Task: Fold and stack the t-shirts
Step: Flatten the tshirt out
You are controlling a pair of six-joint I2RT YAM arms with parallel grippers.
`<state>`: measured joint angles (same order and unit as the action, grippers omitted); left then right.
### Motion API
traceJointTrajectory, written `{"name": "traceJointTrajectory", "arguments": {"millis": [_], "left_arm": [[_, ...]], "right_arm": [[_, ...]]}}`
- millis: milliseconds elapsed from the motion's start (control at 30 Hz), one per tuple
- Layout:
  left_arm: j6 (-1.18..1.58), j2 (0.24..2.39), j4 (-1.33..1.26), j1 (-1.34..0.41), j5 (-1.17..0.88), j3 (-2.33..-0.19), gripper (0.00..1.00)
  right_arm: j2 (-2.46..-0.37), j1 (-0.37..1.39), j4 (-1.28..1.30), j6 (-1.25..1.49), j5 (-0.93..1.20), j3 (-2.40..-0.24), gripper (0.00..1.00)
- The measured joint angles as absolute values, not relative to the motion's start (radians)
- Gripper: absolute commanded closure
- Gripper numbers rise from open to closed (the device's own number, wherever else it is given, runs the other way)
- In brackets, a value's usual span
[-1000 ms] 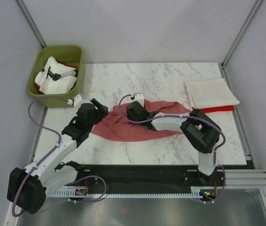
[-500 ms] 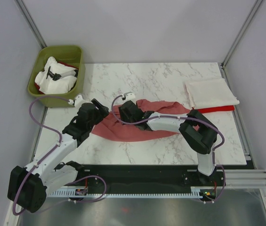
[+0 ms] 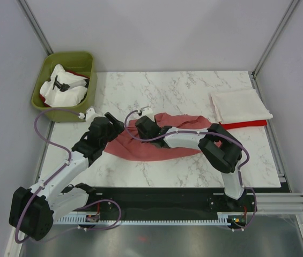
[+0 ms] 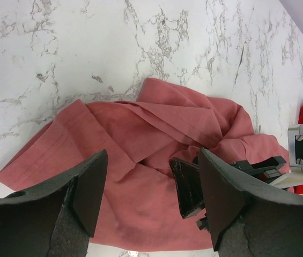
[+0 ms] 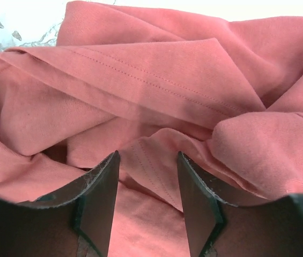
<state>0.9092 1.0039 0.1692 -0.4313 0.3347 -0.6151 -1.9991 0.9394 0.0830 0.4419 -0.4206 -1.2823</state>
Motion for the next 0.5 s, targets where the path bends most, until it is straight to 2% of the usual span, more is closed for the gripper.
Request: {"name": "traceJointTrajectory", "arguments": {"millis": [200, 300, 333, 500], "left_arm": [[0.909, 1.006, 0.168, -0.431, 0.333, -0.615, 0.25], [0.909, 1.007, 0.167, -0.431, 0.331, -0.615, 0.25], [0.909, 1.008, 0.166, -0.431, 0.331, -0.615, 0.25], [0.908, 1.009, 0.163, -0.431, 0.33, -0.615, 0.25]], "right_arm": [[-2.026, 0.939, 0.091, 0.439, -0.424, -1.301, 0.66], [-2.032, 0.939, 0.095, 0.437, -0.421, -1.301, 0.92], [-2.032, 0.939, 0.095, 0.439, -0.42, -1.302, 0.94], [-2.006, 0.939, 0.099, 0.441, -0.427, -1.292, 0.92]]}}
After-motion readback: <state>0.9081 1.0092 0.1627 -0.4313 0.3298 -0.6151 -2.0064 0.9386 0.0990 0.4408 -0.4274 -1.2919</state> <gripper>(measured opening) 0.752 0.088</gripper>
